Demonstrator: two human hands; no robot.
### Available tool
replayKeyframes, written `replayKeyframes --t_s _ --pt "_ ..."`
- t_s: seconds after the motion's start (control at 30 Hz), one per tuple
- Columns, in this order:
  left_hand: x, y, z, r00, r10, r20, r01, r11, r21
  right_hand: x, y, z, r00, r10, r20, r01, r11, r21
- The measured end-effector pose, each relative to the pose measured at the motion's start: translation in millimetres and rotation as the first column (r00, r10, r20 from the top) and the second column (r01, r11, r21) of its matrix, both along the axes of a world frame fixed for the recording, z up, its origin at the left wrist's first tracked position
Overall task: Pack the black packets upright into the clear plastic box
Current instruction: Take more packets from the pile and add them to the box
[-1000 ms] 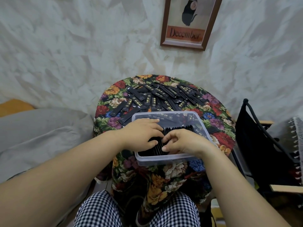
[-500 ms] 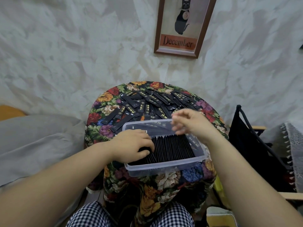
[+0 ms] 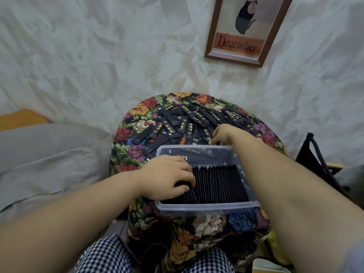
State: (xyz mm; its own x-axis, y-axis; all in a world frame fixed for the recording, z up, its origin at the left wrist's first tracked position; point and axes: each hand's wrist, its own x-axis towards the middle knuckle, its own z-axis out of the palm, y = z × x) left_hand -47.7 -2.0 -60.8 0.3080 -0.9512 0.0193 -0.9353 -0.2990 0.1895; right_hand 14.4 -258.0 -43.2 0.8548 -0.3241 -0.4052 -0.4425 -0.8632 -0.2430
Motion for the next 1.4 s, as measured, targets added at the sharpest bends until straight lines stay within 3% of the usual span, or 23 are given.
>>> replayKeyframes --t_s 0.1,0.23,0.33,0.57,0.77,1.0,1.07,1.13,1.23,1.33,1.4 --pt "-0.8 -0.5 -0.7 1.000 0.004 0.000 -0.004 1.000 -0.009 7.0 -4.0 -12.8 0.999 -0.025 0.043 0.027 0.998 -0.060" --pt "-0.7 -1.4 0.0 1.000 0.012 -0.010 -0.012 1.000 -0.002 10.1 -16.5 -19.8 0.979 -0.162 0.128 0.146 0.981 0.126" --pt "-0.3 -0.8 -2.3 1.000 0.010 -0.001 -0.010 1.000 -0.021 9.6 -17.9 -16.7 0.959 -0.215 0.182 0.188 0.970 0.153" --pt "-1.7 0.5 -2.5 1.000 0.019 0.004 -0.019 1.000 -0.019 12.5 -11.5 -10.5 0.983 -0.143 0.114 0.141 0.990 0.022" --pt "-2.8 -0.5 0.0 0.999 0.035 -0.004 -0.035 0.999 0.010 13.2 -7.8 -15.4 0.995 -0.065 0.077 0.063 0.998 0.031" --pt "-3.5 -0.8 1.4 0.999 0.053 0.008 -0.053 0.998 0.035 12.7 -2.1 -11.8 1.000 0.001 0.025 0.002 0.993 -0.120" --pt "-3.6 -0.9 1.5 0.999 0.053 0.011 -0.054 0.998 0.032 9.6 -3.7 -8.5 1.000 -0.010 0.030 0.012 0.996 -0.083" --pt "-4.0 -0.8 1.4 0.999 0.053 0.010 -0.053 0.998 0.027 7.9 -11.0 -7.5 0.997 -0.075 0.025 0.072 0.993 0.091" --pt "-3.4 -0.9 0.7 0.999 0.051 0.014 -0.052 0.998 0.026 7.3 -19.2 -4.2 0.961 -0.223 0.163 0.170 0.943 0.286" --pt "-3.0 -0.3 -1.0 0.999 0.043 0.016 -0.044 0.999 0.022 16.3 -12.9 5.9 0.906 -0.121 0.406 0.072 0.988 0.135" --pt "-2.7 0.5 -1.8 0.999 0.039 0.014 -0.039 0.999 0.009 25.3 -0.2 11.3 0.908 -0.051 0.417 0.009 0.995 0.102"
